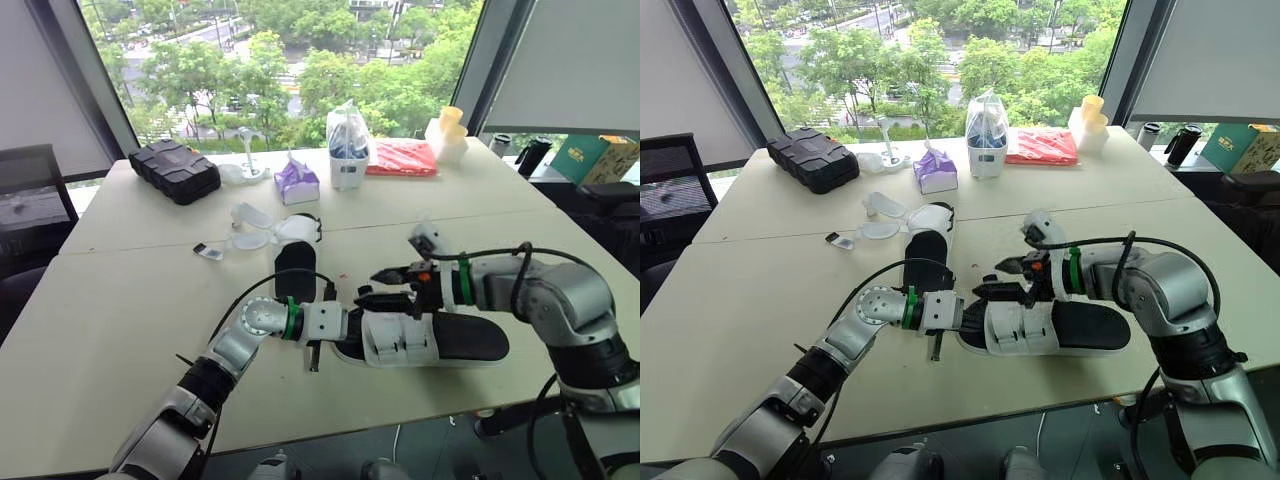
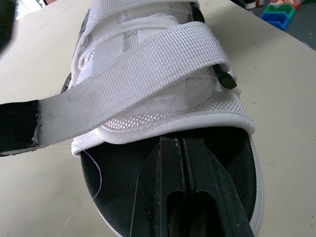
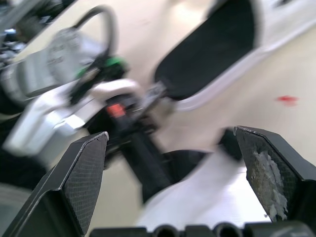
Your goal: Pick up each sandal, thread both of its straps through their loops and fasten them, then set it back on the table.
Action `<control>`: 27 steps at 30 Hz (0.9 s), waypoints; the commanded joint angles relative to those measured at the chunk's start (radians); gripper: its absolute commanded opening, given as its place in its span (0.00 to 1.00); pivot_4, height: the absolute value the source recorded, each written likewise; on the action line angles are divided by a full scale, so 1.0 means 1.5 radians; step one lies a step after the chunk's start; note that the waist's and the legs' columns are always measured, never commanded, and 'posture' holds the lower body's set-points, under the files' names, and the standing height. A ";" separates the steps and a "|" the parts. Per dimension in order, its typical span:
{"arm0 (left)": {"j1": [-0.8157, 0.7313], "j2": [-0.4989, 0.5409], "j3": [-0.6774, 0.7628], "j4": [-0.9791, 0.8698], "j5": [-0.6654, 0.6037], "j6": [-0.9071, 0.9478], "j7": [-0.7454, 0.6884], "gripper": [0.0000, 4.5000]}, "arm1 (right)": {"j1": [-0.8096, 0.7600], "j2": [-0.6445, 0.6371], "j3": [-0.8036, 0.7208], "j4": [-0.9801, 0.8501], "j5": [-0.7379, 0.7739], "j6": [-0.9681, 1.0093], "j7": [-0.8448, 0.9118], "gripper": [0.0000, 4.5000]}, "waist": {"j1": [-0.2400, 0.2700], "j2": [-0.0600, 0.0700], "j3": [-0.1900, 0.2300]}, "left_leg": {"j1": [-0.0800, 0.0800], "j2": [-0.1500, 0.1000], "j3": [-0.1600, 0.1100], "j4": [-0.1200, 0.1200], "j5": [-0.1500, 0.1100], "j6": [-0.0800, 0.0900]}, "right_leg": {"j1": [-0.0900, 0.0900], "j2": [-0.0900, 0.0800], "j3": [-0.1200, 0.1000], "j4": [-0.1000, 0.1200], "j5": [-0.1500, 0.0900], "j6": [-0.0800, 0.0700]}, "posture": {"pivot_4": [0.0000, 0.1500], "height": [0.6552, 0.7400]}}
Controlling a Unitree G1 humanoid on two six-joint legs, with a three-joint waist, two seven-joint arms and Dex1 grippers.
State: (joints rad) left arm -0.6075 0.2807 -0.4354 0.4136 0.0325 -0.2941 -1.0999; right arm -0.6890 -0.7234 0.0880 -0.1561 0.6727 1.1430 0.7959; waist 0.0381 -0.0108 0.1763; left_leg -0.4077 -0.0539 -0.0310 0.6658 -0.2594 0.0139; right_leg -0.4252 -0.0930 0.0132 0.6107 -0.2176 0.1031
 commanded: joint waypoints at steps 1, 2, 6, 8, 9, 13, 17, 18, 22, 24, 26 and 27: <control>0.004 0.003 -0.016 0.014 0.023 0.010 -0.001 0.00 | -0.037 0.005 0.025 0.038 -0.034 -0.020 0.010 0.98 | 0.000 0.000 0.000 | 0.000 0.000 0.000 0.000 0.000 0.000 | 0.000 0.000 0.000 0.000 0.000 0.000 | 1.00 1.00; 0.004 0.003 -0.016 0.014 0.023 0.010 -0.002 0.00 | -0.045 0.007 0.033 0.050 -0.041 -0.021 0.014 0.98 | 0.000 0.000 0.000 | 0.000 0.000 0.000 0.000 0.000 0.000 | 0.000 0.000 0.000 0.000 0.000 0.000 | 1.00 1.00; 0.005 0.002 -0.016 0.012 0.023 0.011 -0.001 0.00 | -0.069 0.012 0.082 0.103 -0.072 -0.038 0.055 0.98 | 0.000 0.000 0.000 | 0.000 0.000 0.000 0.000 0.000 0.000 | 0.000 0.000 0.000 0.000 0.000 0.000 | 1.00 1.00; 0.006 0.003 -0.016 0.010 0.023 0.011 0.000 0.00 | -0.076 0.015 0.097 0.118 -0.078 -0.038 0.074 0.98 | 0.000 0.000 0.000 | 0.000 0.000 0.000 0.000 0.000 0.000 | 0.000 0.000 0.000 0.000 0.000 0.000 | 1.00 1.00; 0.007 0.003 -0.016 0.009 0.023 0.012 0.000 0.00 | -0.079 0.016 0.102 0.123 -0.082 -0.040 0.082 0.98 | 0.000 0.000 0.000 | 0.000 0.000 0.000 0.000 0.000 0.000 | 0.000 0.000 0.000 0.000 0.000 0.000 | 1.00 1.00; 0.013 0.006 -0.015 0.003 0.024 0.013 0.003 0.00 | -0.086 0.021 0.114 0.131 -0.092 -0.044 0.108 0.72 | 0.000 0.000 0.000 | 0.000 0.000 0.000 0.000 0.000 0.000 | 0.000 0.000 0.000 0.000 0.000 0.000 | 1.00 1.00; 0.016 0.008 -0.015 -0.001 0.024 0.014 0.004 0.00 | -0.091 0.028 0.112 0.129 -0.096 -0.043 0.123 0.26 | -0.001 0.000 0.000 | 0.000 0.000 0.000 0.000 0.000 0.000 | 0.000 0.000 0.000 0.000 0.000 0.000 | 1.00 1.00; 0.017 0.008 -0.016 -0.001 0.024 0.015 0.004 0.00 | -0.092 0.030 0.110 0.128 -0.096 -0.040 0.125 0.14 | -0.001 0.000 0.000 | 0.000 0.000 0.000 0.000 0.000 0.000 | -0.001 0.000 0.000 0.000 0.000 0.000 | 1.00 1.00; 0.017 0.008 -0.016 -0.003 0.023 0.016 0.004 0.00 | -0.098 0.025 0.099 0.106 -0.086 -0.030 0.139 0.02 | 0.000 0.000 0.000 | 0.000 0.000 0.000 0.000 0.000 0.000 | -0.001 0.000 0.000 0.000 0.000 0.000 | 1.00 1.00; 0.017 0.008 -0.017 -0.002 0.023 0.015 0.004 0.00 | -0.102 0.019 0.081 0.086 -0.069 -0.014 0.147 0.02 | 0.000 0.000 0.000 | 0.000 0.000 0.000 0.000 0.000 0.000 | -0.001 0.000 0.000 0.000 0.000 0.000 | 1.00 1.00; 0.016 0.009 -0.019 0.000 0.024 0.011 0.001 0.00 | -0.099 0.009 0.051 0.045 -0.035 -0.009 0.167 0.02 | 0.000 0.000 0.000 | 0.000 0.000 0.000 0.000 0.000 0.000 | -0.001 0.000 0.000 0.000 0.000 0.000 | 1.00 1.00; 0.015 0.010 -0.024 0.003 0.028 0.005 -0.002 0.00 | -0.099 0.006 0.032 0.025 -0.017 0.002 0.169 0.02 | 0.000 0.000 0.000 | -0.001 0.000 0.000 0.000 0.000 0.000 | -0.001 0.000 0.000 0.000 0.000 0.000 | 1.00 1.00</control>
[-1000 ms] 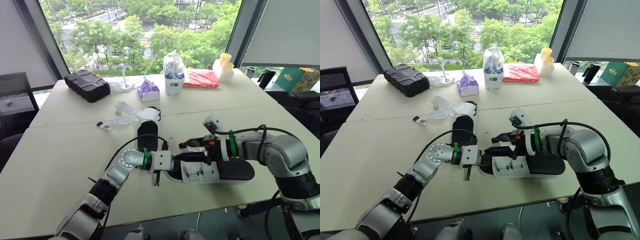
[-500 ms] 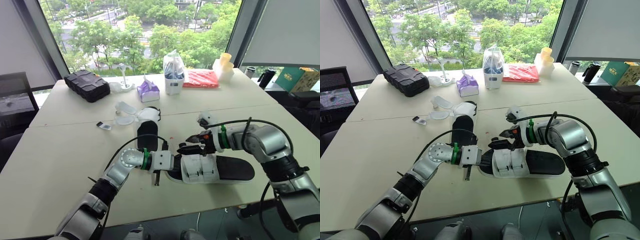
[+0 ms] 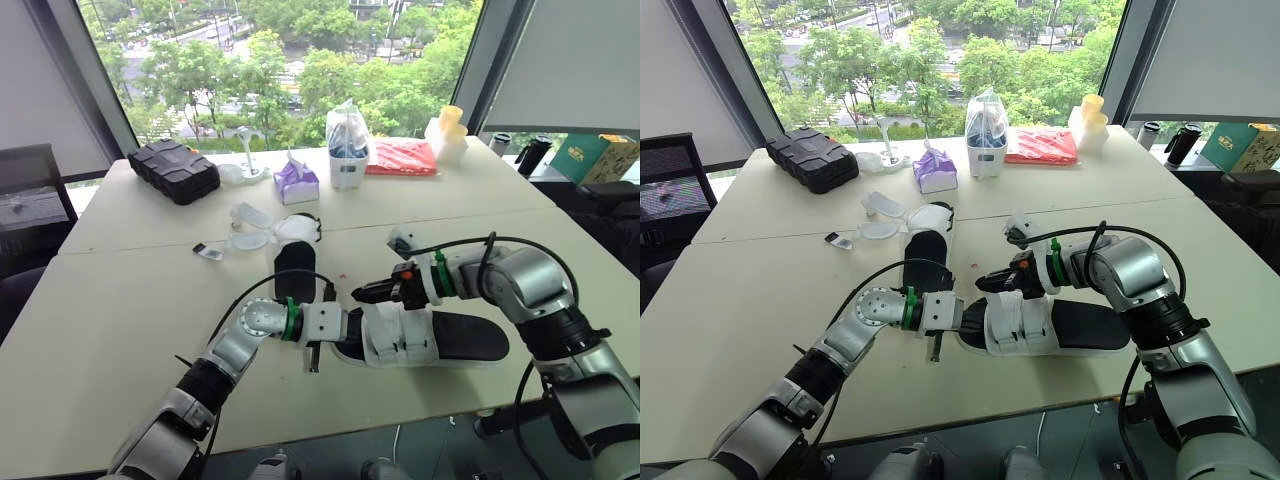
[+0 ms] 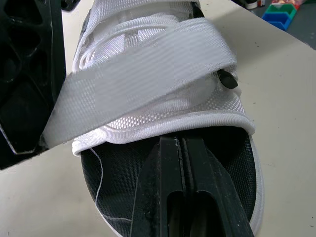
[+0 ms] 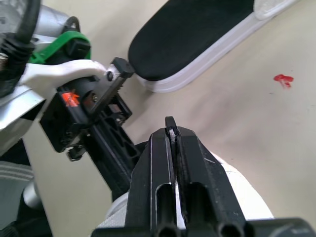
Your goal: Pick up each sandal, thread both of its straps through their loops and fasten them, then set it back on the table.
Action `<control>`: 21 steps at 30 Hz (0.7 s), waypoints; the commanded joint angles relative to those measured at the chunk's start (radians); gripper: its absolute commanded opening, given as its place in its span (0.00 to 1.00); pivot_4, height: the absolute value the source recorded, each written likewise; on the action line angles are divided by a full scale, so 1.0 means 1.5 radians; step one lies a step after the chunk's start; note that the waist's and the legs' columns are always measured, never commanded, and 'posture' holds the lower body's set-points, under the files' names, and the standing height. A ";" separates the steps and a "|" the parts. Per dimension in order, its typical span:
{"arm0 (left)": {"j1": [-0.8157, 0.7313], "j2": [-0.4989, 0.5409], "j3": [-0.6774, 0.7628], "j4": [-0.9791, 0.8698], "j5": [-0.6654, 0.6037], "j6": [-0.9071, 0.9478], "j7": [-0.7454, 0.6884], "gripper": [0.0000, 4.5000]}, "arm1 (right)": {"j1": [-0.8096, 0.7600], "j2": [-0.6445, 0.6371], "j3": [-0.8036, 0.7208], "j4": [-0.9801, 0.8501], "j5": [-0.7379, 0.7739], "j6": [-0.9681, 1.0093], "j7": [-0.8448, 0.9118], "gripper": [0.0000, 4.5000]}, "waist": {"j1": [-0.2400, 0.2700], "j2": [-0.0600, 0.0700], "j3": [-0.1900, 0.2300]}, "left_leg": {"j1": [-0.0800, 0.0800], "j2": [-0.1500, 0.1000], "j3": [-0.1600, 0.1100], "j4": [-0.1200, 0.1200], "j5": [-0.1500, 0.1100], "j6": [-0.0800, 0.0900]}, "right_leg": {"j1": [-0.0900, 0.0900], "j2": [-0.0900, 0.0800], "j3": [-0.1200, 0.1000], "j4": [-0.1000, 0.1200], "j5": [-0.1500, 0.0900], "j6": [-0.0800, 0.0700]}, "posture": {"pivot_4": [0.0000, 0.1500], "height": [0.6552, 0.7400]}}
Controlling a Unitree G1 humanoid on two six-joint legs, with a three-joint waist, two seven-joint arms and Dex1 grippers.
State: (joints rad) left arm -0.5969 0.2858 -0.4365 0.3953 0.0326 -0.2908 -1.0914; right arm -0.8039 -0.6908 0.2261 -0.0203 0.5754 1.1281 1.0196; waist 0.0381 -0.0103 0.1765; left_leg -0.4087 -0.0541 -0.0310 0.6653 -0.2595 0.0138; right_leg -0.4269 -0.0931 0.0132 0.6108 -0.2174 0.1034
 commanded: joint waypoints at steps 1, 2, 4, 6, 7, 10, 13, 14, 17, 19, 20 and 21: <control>0.008 0.008 -0.026 0.017 0.031 -0.002 -0.010 0.00 | -0.022 -0.017 -0.073 -0.079 0.061 0.020 0.020 0.02 | 0.000 0.000 0.000 | 0.000 0.000 0.000 0.000 0.000 0.000 | 0.000 0.000 0.000 0.000 0.000 0.000 | 1.00 1.00; 0.008 0.011 -0.031 0.020 0.036 -0.010 -0.012 0.00 | -0.023 -0.017 -0.085 -0.093 0.071 0.028 0.014 0.02 | 0.000 0.000 0.000 | 0.000 0.000 0.000 0.000 0.000 0.000 | 0.000 0.000 0.000 0.000 0.000 0.000 | 1.00 1.00; 0.008 0.011 -0.031 0.027 0.038 -0.017 -0.010 0.00 | -0.020 -0.017 -0.113 -0.120 0.089 0.032 0.004 0.02 | -0.001 0.000 0.000 | 0.000 0.000 0.000 0.000 0.000 0.000 | 0.000 0.000 0.000 0.000 0.000 0.000 | 1.00 1.00; 0.007 0.010 -0.030 0.033 0.037 -0.022 -0.010 0.00 | -0.010 -0.011 -0.136 -0.130 0.099 0.020 -0.005 0.02 | -0.001 0.000 0.000 | 0.000 0.000 0.000 0.000 0.000 0.000 | 0.000 0.000 0.000 0.000 0.000 0.000 | 1.00 1.00; 0.007 0.011 -0.030 0.036 0.037 -0.026 -0.010 0.00 | -0.005 -0.009 -0.141 -0.131 0.101 0.017 -0.008 0.02 | -0.001 0.000 0.000 | 0.000 0.000 0.000 0.000 0.000 0.000 | 0.000 0.000 0.000 0.000 0.000 0.000 | 1.00 1.00; 0.004 0.009 -0.033 0.043 0.037 -0.035 -0.013 0.00 | 0.005 -0.015 -0.133 -0.120 0.087 0.003 -0.012 0.02 | -0.003 0.000 0.000 | 0.000 0.000 0.000 0.000 0.000 0.000 | 0.000 0.000 0.000 0.000 0.000 0.000 | 1.00 1.00; 0.001 0.006 -0.037 0.048 0.039 -0.043 -0.016 0.00 | 0.012 -0.015 -0.112 -0.075 0.047 -0.031 -0.022 0.02 | -0.004 0.000 0.000 | 0.000 0.000 0.000 -0.001 0.000 0.000 | -0.001 0.000 0.000 0.000 0.000 0.000 | 1.00 1.00; 0.000 0.004 -0.038 0.049 0.039 -0.043 -0.016 0.00 | 0.013 -0.014 -0.105 -0.056 0.034 -0.042 -0.026 0.02 | -0.004 0.000 0.000 | 0.000 0.000 0.000 -0.001 0.000 0.000 | -0.001 0.000 0.000 0.000 0.000 0.000 | 1.00 1.00; 0.000 0.004 -0.040 0.047 0.038 -0.045 -0.019 0.00 | 0.017 -0.012 -0.087 -0.009 0.004 -0.075 -0.024 0.02 | -0.004 0.000 0.000 | 0.000 0.000 0.000 -0.001 0.000 0.000 | -0.001 0.000 0.000 0.000 0.000 0.000 | 1.00 1.00; 0.001 0.005 -0.041 0.044 0.037 -0.044 -0.021 0.00 | 0.018 -0.008 -0.076 0.024 -0.016 -0.096 -0.020 0.02 | -0.004 0.000 0.000 | 0.000 0.000 0.000 -0.001 0.000 0.000 | -0.001 0.000 0.000 0.000 0.000 0.000 | 1.00 1.00; 0.002 0.005 -0.041 0.043 0.037 -0.043 -0.021 0.00 | 0.017 -0.006 -0.073 0.037 -0.024 -0.105 -0.019 0.02 | -0.004 0.000 0.000 | 0.000 0.000 0.000 -0.001 0.000 0.000 | -0.001 0.000 0.000 0.000 0.000 0.000 | 1.00 1.00; 0.004 0.006 -0.042 0.040 0.036 -0.042 -0.022 0.00 | 0.016 -0.005 -0.068 0.054 -0.034 -0.117 -0.018 0.02 | -0.004 0.000 0.000 | 0.000 0.000 0.000 -0.001 0.000 0.000 | -0.001 0.000 0.000 0.000 0.000 0.000 | 1.00 1.00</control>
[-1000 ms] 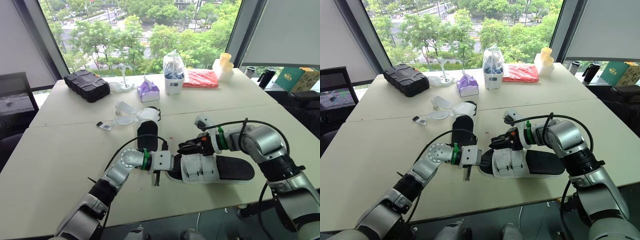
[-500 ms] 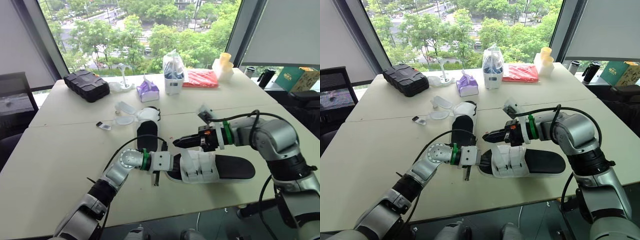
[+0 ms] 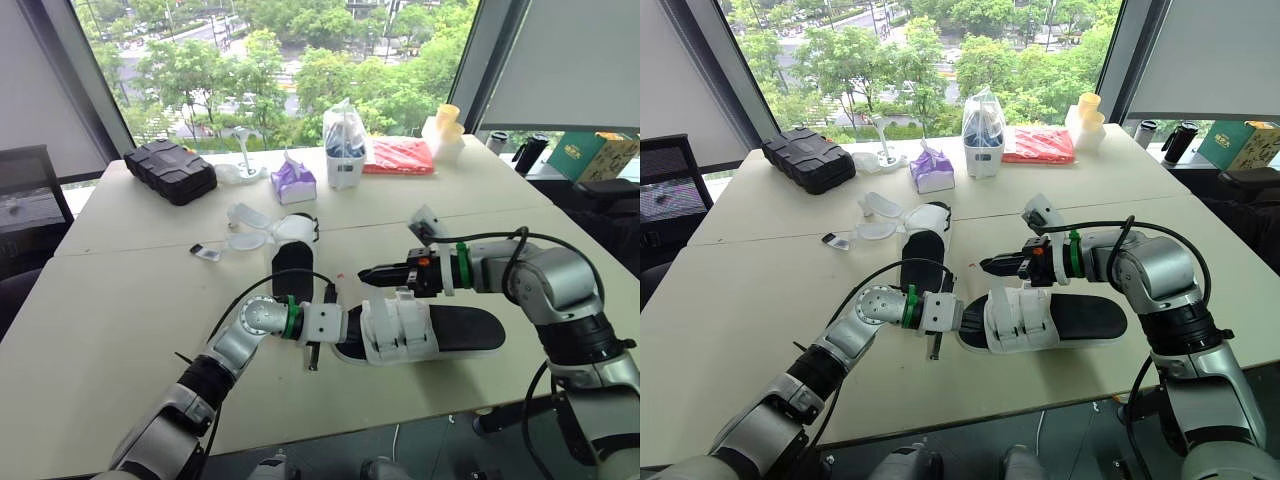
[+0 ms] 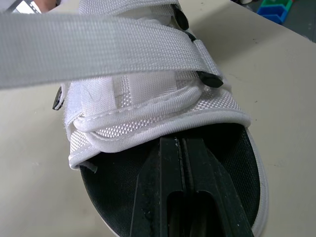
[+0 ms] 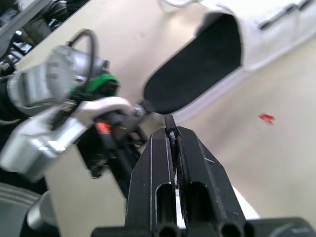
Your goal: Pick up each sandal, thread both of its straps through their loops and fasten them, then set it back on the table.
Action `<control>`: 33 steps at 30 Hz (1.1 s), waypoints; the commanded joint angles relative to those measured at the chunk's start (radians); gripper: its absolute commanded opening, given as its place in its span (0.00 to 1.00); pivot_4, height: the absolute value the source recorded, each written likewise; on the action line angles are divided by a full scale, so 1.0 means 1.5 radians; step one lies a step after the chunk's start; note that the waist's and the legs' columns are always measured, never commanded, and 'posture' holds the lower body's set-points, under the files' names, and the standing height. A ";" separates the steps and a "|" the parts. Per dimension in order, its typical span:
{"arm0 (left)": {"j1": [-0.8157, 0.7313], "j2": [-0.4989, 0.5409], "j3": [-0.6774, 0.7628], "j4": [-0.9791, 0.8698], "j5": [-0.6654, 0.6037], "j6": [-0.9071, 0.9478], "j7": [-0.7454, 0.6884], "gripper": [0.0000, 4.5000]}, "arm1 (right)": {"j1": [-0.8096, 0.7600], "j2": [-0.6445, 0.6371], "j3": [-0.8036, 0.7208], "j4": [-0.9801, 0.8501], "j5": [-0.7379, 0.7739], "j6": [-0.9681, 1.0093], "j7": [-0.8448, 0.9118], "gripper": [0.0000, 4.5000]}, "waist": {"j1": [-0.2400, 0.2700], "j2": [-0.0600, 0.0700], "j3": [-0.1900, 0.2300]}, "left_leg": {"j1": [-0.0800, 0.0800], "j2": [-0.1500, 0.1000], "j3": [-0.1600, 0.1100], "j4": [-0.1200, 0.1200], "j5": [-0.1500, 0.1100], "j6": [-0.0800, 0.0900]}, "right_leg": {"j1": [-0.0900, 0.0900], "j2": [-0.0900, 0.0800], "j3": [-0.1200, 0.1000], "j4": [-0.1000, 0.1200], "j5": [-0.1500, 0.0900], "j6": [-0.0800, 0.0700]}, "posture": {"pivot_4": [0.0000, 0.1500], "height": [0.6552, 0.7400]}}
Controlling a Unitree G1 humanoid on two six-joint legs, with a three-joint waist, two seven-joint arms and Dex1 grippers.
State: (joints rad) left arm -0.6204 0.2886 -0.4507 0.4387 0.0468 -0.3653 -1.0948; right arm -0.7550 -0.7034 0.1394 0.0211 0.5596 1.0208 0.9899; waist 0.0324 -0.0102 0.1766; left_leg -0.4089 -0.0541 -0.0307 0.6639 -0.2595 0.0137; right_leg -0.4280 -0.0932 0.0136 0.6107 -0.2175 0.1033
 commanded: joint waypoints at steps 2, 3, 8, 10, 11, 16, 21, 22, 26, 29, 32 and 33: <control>0.022 0.005 -0.032 0.006 0.025 0.010 -0.021 0.00 | -0.019 0.007 -0.003 0.061 -0.042 -0.067 0.003 0.02 | 0.000 0.000 0.000 | 0.000 0.000 0.000 0.000 0.000 0.000 | 0.000 0.000 0.000 0.000 0.000 0.000 | 1.00 1.00; 0.023 0.005 -0.032 0.005 0.025 0.011 -0.021 0.00 | -0.020 0.008 0.000 0.077 -0.051 -0.076 0.003 0.02 | -0.001 0.000 0.000 | 0.000 0.000 0.000 0.000 0.000 0.000 | 0.000 0.000 0.000 0.000 0.000 0.000 | 1.00 1.00; 0.026 0.009 -0.031 -0.004 0.024 0.017 -0.022 0.00 | -0.024 0.013 0.009 0.131 -0.077 -0.111 0.013 0.02 | -0.004 0.000 0.000 | 0.000 0.000 0.000 0.000 0.000 0.000 | 0.000 0.000 0.000 0.000 0.000 0.000 | 1.00 1.00; 0.029 0.010 -0.031 -0.008 0.023 0.020 -0.022 0.00 | -0.022 0.015 0.019 0.146 -0.092 -0.121 0.011 0.02 | -0.004 0.000 0.000 | 0.000 0.000 0.000 0.000 0.000 0.000 | 0.000 0.000 0.000 0.000 0.000 0.000 | 1.00 1.00; 0.030 0.011 -0.031 -0.010 0.023 0.022 -0.022 0.00 | -0.020 0.016 0.024 0.152 -0.099 -0.127 0.010 0.02 | -0.005 0.000 0.000 | 0.000 0.000 0.000 0.000 0.000 0.000 | 0.001 0.000 0.000 0.000 0.000 0.000 | 1.00 1.00; 0.033 0.011 -0.030 -0.018 0.023 0.029 -0.020 0.00 | -0.002 0.006 0.083 0.153 -0.163 -0.170 0.012 0.15 | -0.005 0.000 -0.001 | 0.001 0.000 0.000 0.000 0.000 0.000 | 0.001 0.000 0.000 0.000 0.000 0.000 | 1.00 1.00; 0.033 0.012 -0.029 -0.019 0.024 0.032 -0.021 0.00 | -0.003 0.012 0.108 0.164 -0.231 -0.240 0.006 0.65 | -0.006 0.000 -0.002 | 0.001 0.000 0.000 0.000 0.000 0.000 | 0.001 0.000 -0.001 0.000 0.000 0.000 | 1.00 1.00; 0.031 0.012 -0.028 -0.017 0.024 0.032 -0.020 0.00 | -0.006 0.016 0.123 0.176 -0.258 -0.271 0.002 0.76 | -0.006 0.000 -0.002 | 0.001 0.000 0.000 0.000 0.000 0.000 | 0.001 0.000 -0.001 0.000 0.001 0.002 | 1.00 1.00; 0.030 0.010 -0.026 -0.014 0.024 0.033 -0.018 0.00 | -0.032 0.043 0.163 0.253 -0.339 -0.365 -0.016 0.76 | -0.011 0.000 -0.002 | 0.001 -0.001 0.000 0.000 0.000 0.000 | 0.001 0.000 -0.001 0.000 0.001 0.002 | 1.00 1.00; 0.030 0.008 -0.026 -0.013 0.024 0.034 -0.016 0.00 | -0.082 0.081 0.173 0.355 -0.396 -0.440 -0.057 0.76 | -0.013 0.000 -0.002 | 0.002 -0.001 0.000 0.000 0.000 0.000 | 0.002 0.000 -0.001 0.000 0.001 0.002 | 1.00 1.00; 0.030 0.007 -0.023 -0.015 0.023 0.034 -0.014 0.00 | -0.122 0.086 0.150 0.406 -0.428 -0.528 -0.097 0.76 | -0.013 0.000 -0.002 | 0.002 -0.001 0.000 0.000 0.000 0.000 | 0.002 0.001 -0.001 0.000 0.001 0.002 | 1.00 1.00; 0.030 0.006 -0.022 -0.016 0.021 0.035 -0.013 0.00 | -0.125 0.082 0.144 0.407 -0.437 -0.561 -0.106 0.76 | -0.012 0.000 -0.002 | 0.002 -0.001 0.000 0.000 0.000 0.000 | 0.002 0.001 -0.001 0.000 0.001 0.002 | 1.00 1.00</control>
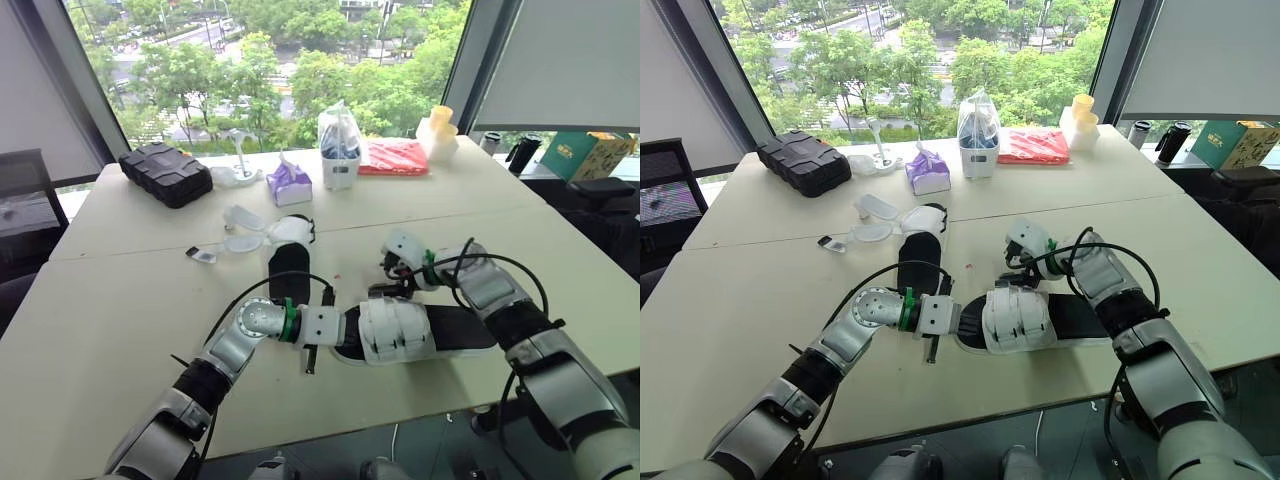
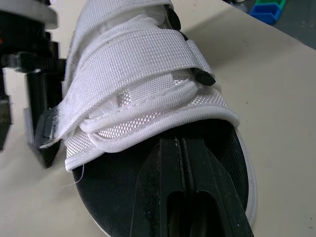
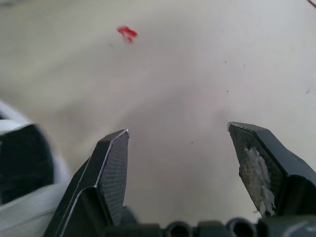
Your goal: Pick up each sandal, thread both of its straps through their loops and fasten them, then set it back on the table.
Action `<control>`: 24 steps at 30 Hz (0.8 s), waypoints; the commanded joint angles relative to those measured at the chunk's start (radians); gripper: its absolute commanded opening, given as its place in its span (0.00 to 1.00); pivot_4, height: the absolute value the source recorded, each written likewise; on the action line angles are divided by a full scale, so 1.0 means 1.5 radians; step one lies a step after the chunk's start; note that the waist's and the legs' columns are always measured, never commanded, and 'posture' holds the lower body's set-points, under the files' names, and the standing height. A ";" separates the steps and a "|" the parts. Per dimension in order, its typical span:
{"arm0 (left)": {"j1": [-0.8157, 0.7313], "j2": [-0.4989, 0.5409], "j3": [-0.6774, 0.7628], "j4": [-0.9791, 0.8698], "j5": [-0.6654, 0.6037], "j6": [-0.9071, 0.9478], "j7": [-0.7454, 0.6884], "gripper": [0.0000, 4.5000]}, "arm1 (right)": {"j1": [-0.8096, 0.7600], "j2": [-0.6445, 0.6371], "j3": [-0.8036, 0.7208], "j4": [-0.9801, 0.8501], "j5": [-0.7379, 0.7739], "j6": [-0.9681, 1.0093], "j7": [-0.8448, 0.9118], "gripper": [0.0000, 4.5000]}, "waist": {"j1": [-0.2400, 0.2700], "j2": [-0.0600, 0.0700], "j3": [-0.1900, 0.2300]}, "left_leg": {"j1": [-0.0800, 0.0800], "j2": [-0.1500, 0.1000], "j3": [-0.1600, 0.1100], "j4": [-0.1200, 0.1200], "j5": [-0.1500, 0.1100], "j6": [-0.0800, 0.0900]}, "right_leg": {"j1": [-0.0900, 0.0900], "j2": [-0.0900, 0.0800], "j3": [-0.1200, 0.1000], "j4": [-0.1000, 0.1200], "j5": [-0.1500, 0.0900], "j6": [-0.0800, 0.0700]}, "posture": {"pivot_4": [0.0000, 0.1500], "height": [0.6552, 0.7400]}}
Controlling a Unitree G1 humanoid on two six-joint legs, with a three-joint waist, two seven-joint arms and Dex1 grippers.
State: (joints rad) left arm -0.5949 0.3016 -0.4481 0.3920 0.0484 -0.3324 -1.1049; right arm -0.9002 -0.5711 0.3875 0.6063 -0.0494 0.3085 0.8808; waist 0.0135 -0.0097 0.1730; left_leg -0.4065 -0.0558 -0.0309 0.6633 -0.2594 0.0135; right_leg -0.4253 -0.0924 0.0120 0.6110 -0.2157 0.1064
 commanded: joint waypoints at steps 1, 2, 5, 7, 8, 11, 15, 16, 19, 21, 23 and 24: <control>0.013 -0.004 -0.022 0.014 0.019 0.014 -0.006 0.00 | -0.025 -0.015 -0.026 0.006 -0.039 -0.118 -0.038 0.76 | 0.001 0.000 0.000 | 0.000 0.000 0.000 0.000 0.000 0.000 | 0.000 0.000 0.000 0.000 0.000 0.000 | 1.00 1.00; 0.013 -0.005 -0.022 0.013 0.018 0.014 -0.005 0.00 | -0.021 -0.021 -0.030 -0.001 -0.045 -0.141 -0.041 0.76 | 0.000 0.000 0.000 | 0.000 0.000 0.000 0.000 0.000 0.000 | 0.000 0.000 0.000 0.000 0.000 0.000 | 1.00 1.00; 0.009 -0.003 -0.015 0.010 0.014 0.018 -0.004 0.00 | 0.046 -0.088 -0.059 -0.133 -0.071 -0.234 -0.064 0.76 | 0.003 0.001 0.000 | -0.001 -0.001 0.000 0.000 0.000 0.000 | -0.001 0.000 0.000 0.000 0.000 0.000 | 1.00 1.00; 0.009 -0.002 -0.009 0.006 0.010 0.022 -0.003 0.00 | 0.083 -0.113 -0.077 -0.191 -0.077 -0.268 -0.075 0.76 | 0.003 0.001 0.000 | -0.001 -0.001 0.000 0.000 0.000 0.000 | -0.001 0.000 0.000 -0.001 0.000 0.000 | 1.00 1.00; 0.010 0.001 -0.006 0.001 0.007 0.024 -0.004 0.00 | 0.108 -0.131 -0.086 -0.224 -0.083 -0.286 -0.079 0.76 | 0.000 0.001 0.000 | -0.001 -0.001 0.000 0.000 0.000 0.000 | -0.001 0.000 0.000 -0.001 0.000 0.000 | 1.00 1.00; 0.009 0.012 0.018 -0.036 -0.024 0.049 -0.014 0.00 | 0.213 -0.204 -0.137 -0.308 -0.124 -0.410 -0.136 0.76 | 0.001 0.000 0.000 | -0.001 -0.001 0.000 0.000 0.000 0.000 | -0.001 0.001 0.000 0.000 0.000 0.000 | 1.00 1.00; 0.010 0.020 0.041 -0.091 -0.067 0.106 -0.023 0.00 | 0.293 -0.268 -0.176 -0.326 -0.180 -0.573 -0.207 0.76 | -0.006 0.002 0.001 | -0.001 0.000 0.001 0.000 0.000 0.000 | -0.001 0.002 0.001 0.000 0.000 0.000 | 1.00 1.00; 0.010 0.023 0.045 -0.105 -0.075 0.121 -0.025 0.00 | 0.312 -0.286 -0.182 -0.318 -0.200 -0.615 -0.225 0.76 | -0.007 0.002 0.002 | 0.000 0.000 0.002 0.000 0.000 0.000 | -0.001 0.002 0.002 0.000 0.000 0.000 | 1.00 1.00; 0.010 0.036 0.052 -0.140 -0.088 0.155 -0.033 0.00 | 0.356 -0.332 -0.189 -0.289 -0.279 -0.741 -0.294 0.76 | -0.007 0.002 0.002 | 0.000 0.000 0.002 0.000 0.000 0.000 | -0.001 0.003 0.002 0.001 0.000 0.001 | 1.00 1.00; 0.013 0.046 0.060 -0.161 -0.097 0.177 -0.034 0.00 | 0.370 -0.341 -0.191 -0.270 -0.318 -0.791 -0.337 0.76 | -0.007 0.002 0.002 | 0.000 0.001 0.002 0.000 0.000 0.000 | -0.001 0.003 0.002 0.001 -0.001 0.001 | 1.00 1.00; 0.020 0.056 0.070 -0.184 -0.109 0.202 -0.033 0.00 | 0.373 -0.341 -0.189 -0.253 -0.347 -0.828 -0.372 0.76 | -0.008 0.002 0.002 | 0.000 0.001 0.002 0.000 0.000 0.000 | -0.001 0.003 0.002 0.001 -0.001 0.000 | 1.00 1.00; 0.025 0.063 0.076 -0.196 -0.114 0.213 -0.034 0.00 | 0.373 -0.338 -0.187 -0.247 -0.359 -0.845 -0.386 0.76 | -0.007 0.002 0.002 | 0.000 0.001 0.003 0.000 0.000 0.000 | -0.001 0.003 0.003 0.001 -0.001 0.000 | 1.00 1.00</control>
State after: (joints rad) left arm -0.5587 0.3898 -0.3676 0.1565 -0.0836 -0.0352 -1.1543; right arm -0.3285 -1.0714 0.1344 0.2324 -0.5614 -0.9064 0.3547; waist 0.0023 -0.0071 0.1755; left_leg -0.4065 -0.0549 -0.0270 0.6634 -0.2594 0.0142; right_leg -0.4268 -0.0874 0.0160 0.6126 -0.2181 0.1046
